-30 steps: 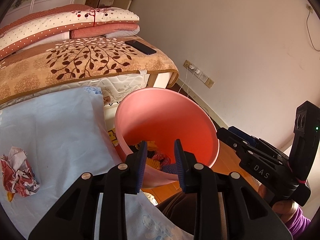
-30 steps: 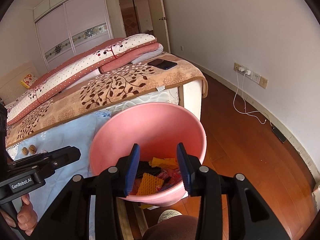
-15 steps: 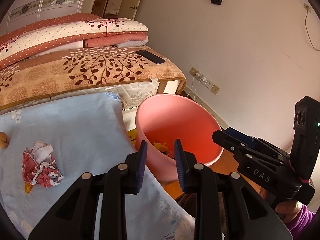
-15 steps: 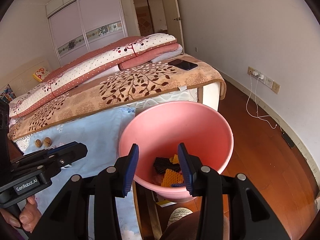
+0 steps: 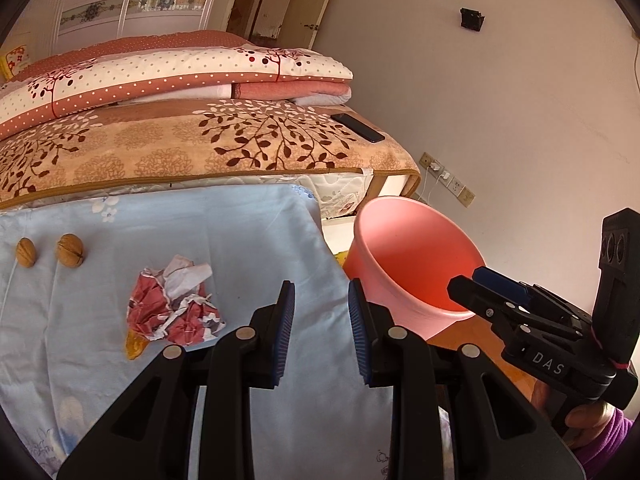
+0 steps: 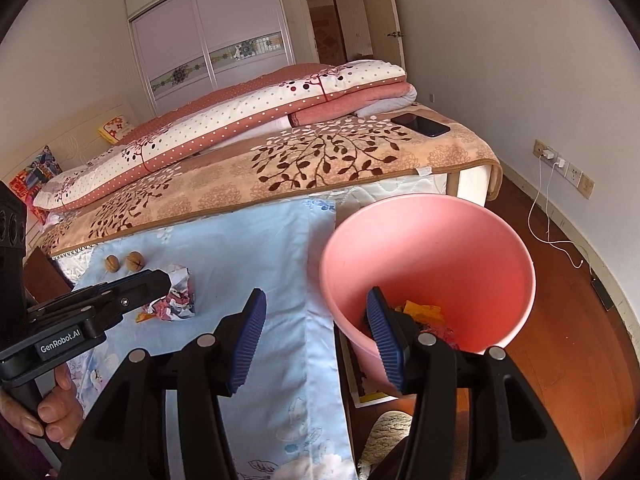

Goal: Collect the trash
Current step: 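Move both open tools back over the crumpled paper and orange peel, then close the left tool on the crumpled red-and-white paper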

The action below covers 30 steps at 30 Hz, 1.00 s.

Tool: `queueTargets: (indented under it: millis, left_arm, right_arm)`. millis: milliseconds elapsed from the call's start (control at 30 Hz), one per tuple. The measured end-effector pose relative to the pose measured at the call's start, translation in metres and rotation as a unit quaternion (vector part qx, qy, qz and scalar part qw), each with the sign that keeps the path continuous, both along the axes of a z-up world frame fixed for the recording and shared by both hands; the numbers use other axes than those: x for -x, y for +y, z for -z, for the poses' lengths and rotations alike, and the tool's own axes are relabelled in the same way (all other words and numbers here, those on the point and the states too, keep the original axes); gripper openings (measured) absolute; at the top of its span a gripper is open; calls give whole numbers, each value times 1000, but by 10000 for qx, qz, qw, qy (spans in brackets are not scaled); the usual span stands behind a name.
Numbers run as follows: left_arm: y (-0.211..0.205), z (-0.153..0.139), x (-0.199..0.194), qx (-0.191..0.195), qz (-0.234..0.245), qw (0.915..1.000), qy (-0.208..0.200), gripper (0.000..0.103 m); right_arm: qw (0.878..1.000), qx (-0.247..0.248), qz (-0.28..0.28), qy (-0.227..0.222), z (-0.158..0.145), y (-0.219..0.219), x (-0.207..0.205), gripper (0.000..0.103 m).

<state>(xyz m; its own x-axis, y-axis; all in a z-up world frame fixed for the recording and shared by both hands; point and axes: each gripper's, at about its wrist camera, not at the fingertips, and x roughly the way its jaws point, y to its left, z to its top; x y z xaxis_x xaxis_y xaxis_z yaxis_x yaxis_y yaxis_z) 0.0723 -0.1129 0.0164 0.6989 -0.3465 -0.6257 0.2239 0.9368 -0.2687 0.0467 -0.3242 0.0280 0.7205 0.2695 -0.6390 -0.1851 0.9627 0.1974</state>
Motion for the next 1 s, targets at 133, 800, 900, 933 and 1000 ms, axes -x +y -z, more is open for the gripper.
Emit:
queueTargets:
  millis: [133,800,900,933,1000]
  left_arm:
    - [23,1,7,-67,-244,9997,3,28]
    - [97,36,11,-262,-1200,9914,450,28]
    - [97,41,1,-278,-1214,9910,498,28]
    - [97,43,-3,-304,-1227,9906,518,28]
    - [97,47,-10,-328,-1253,9900,566,28]
  right_arm:
    - [9998,24,-183,53,4,16,2,52]
    - [9974,-106,-622,335,23,44,0,55]
    - [9972,-100,-643,367,25,46,-1,55]
    - [9971,-98,-647,379,26,46,-1,55]
    - [9970,-99,-657,399,26,46,-2,55]
